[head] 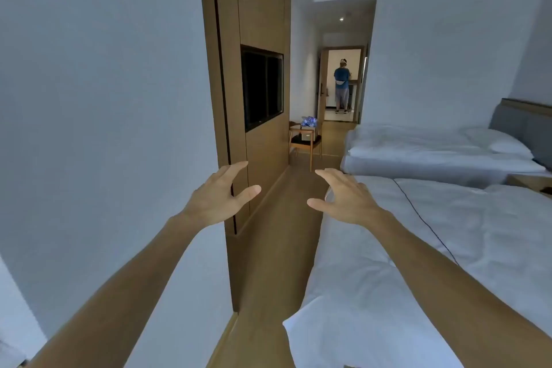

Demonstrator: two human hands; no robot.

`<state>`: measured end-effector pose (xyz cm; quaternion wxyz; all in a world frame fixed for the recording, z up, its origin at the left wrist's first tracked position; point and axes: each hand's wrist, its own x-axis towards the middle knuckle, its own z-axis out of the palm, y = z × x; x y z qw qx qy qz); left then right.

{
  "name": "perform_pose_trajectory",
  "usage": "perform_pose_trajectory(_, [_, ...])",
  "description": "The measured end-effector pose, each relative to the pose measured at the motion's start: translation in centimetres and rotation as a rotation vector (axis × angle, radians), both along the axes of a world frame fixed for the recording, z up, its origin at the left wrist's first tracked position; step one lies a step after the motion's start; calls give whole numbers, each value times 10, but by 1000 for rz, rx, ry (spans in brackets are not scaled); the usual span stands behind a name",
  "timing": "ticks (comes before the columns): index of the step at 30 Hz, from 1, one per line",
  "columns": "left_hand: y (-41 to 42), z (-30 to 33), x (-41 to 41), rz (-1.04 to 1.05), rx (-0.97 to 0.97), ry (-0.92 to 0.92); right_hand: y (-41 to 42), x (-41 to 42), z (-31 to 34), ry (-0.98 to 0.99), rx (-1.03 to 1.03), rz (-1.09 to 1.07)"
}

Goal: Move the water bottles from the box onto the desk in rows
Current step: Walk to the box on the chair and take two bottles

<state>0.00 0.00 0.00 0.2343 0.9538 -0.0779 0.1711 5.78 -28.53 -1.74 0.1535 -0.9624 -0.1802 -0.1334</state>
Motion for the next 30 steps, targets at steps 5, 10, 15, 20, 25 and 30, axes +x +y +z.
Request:
perform_pose_trajectory(5, [37, -1, 66, -21, 6, 48, 35, 60, -3, 21, 0, -36])
perform_pose_trajectory(10, [57, 2, 139, -55, -7, 54, 54, 124, -7, 33, -8, -76])
perform_pose_trajectory(15, [61, -1, 219, -103, -20, 59, 61, 198, -14, 51, -10, -127])
perform_pose_trajectory(20, [60, -7, 317, -142, -31, 42, 63, 292, -20, 59, 9, -161])
perform_pose_trajectory(25, [54, -5, 422, -172, -7, 53, 58, 393, -17, 83, 25, -183])
perform_pose_trajectory(30, [54, -2, 518, -168, -35, 53, 61, 488, -13, 84, 13, -187])
